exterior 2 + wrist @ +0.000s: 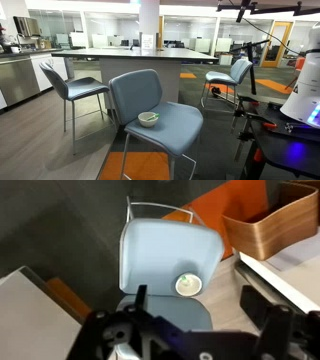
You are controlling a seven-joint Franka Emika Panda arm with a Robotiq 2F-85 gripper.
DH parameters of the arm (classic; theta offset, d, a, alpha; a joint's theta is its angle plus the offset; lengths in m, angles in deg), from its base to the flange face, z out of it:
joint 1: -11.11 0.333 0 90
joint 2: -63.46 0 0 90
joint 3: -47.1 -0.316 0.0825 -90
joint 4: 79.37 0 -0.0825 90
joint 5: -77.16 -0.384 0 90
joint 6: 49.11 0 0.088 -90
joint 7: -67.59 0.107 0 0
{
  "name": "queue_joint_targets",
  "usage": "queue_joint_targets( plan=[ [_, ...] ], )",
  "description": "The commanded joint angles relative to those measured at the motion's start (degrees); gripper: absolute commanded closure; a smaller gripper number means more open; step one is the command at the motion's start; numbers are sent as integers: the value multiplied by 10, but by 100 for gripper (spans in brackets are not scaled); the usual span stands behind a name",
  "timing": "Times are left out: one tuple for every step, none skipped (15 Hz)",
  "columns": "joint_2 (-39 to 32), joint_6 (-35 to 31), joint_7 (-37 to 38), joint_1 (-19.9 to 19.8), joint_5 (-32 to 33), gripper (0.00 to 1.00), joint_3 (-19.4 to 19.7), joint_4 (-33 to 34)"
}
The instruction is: Remove the marker from the bowl.
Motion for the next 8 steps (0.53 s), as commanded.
queue_joint_targets(
  plan=[
    [-2, 1, -3, -4, -3, 0, -3, 2],
    [-2, 1, -3, -4, -3, 0, -3, 2],
    [-2, 1, -3, -4, -3, 0, -3, 2],
    [-2, 1, -3, -4, -3, 0, -3, 2],
    [-2, 1, -3, -4, -3, 0, -3, 2],
    [-2, 1, -3, -4, -3, 0, -3, 2],
    [-10, -9, -2, -3, 0, 0, -5, 0],
    [-24, -18, -8, 5, -2, 0, -3, 0]
  ],
)
